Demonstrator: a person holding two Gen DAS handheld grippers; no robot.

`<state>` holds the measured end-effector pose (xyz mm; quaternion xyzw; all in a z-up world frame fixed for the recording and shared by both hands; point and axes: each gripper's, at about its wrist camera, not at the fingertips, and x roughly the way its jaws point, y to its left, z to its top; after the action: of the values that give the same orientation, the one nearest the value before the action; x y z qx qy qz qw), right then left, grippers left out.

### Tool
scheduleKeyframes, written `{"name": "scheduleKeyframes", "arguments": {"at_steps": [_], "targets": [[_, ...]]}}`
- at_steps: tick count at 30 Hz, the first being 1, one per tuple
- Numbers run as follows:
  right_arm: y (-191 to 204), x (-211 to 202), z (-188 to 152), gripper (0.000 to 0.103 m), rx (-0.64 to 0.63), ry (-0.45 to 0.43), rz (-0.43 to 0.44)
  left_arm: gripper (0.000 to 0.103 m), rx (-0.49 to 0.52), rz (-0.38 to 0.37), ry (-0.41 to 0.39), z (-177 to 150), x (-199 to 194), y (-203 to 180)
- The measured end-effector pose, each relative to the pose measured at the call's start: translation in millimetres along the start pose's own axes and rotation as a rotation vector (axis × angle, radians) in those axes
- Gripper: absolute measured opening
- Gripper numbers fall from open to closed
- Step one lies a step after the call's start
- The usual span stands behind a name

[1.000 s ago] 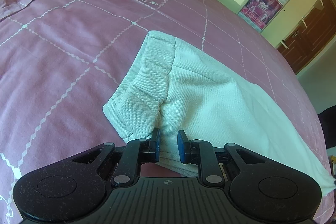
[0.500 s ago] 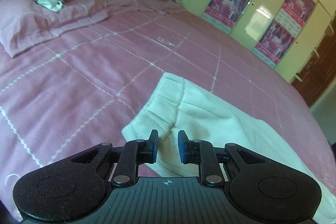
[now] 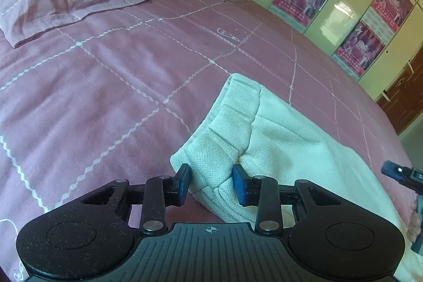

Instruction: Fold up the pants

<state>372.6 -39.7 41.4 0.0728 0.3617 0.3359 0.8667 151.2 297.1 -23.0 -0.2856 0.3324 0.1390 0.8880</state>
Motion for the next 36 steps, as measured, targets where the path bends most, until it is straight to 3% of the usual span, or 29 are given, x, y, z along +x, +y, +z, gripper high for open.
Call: {"name": "scheduleKeyframes", "arguments": {"at_steps": [8,9,10,11,12,14,16,18,19,20,22,24,27,31,34,36], "targets": [[4.0,72.9,10.8,0.039,-0.068,0.155,0.087,0.031,-0.042,-0.058,-0.036,-7.6,0.1,11.6],[5.4,80.0,11.9,0.031,-0.082,0.172,0.092,0.031,-0.037,-0.054,-0.038,-7.7,0.3,10.5],[7.5,80.5,10.8,0.012,-0.098,0.176,0.099,0.03,-0.034,-0.049,-0.045,-8.0,-0.7,9.8],[12.3,83.1,11.1,0.001,-0.126,0.178,0.099,0.027,-0.035,-0.043,-0.067,-8.3,-3.9,7.8],[18.4,81.1,9.8,0.002,-0.172,0.165,0.077,0.015,-0.036,-0.056,-0.106,-8.0,-10.8,4.7],[32.0,72.6,13.7,0.002,-0.216,0.106,0.071,0.015,-0.01,-0.034,-0.168,-6.6,-20.8,-3.4],[35.8,66.0,20.8,0.002,-0.205,0.037,0.044,0.015,0.023,0.03,-0.123,-9.9,-6.6,-4.7],[30.2,91.6,15.4,0.002,-0.194,0.13,-0.032,0.016,-0.007,0.016,-0.108,-9.5,-3.5,2.5],[26.3,107.6,7.5,0.003,-0.173,0.216,-0.042,0.019,-0.004,0.013,-0.092,-6.7,-5.4,2.8],[24.7,104.7,3.7,0.003,-0.158,0.194,-0.043,0.024,0.004,0.023,-0.088,-5.3,-10.3,3.1],[26.3,82.9,5.3,0.026,-0.116,0.132,-0.096,0.058,0.0,0.078,-0.108,-7.9,-26.8,7.8],[32.0,40.5,-1.9,0.027,-0.125,-0.002,-0.127,0.058,0.01,0.156,-0.175,-9.1,-47.6,8.8],[33.9,-8.6,-25.1,0.027,-0.113,-0.05,-0.095,0.058,0.078,0.105,-0.232,-1.8,-56.5,-16.2],[36.0,-19.3,-58.3,0.026,-0.085,0.028,-0.077,0.058,0.299,-0.012,-0.113,-0.2,-14.1,-83.6],[22.1,-21.4,-73.3,0.026,-0.051,0.107,-0.116,0.058,0.343,0.047,0.055,-9.3,26.6,-93.0],[-6.6,-54.1,-81.7,0.026,0.032,0.076,-0.157,0.059,0.379,0.027,0.051,-13.6,23.5,-90.3]]}}
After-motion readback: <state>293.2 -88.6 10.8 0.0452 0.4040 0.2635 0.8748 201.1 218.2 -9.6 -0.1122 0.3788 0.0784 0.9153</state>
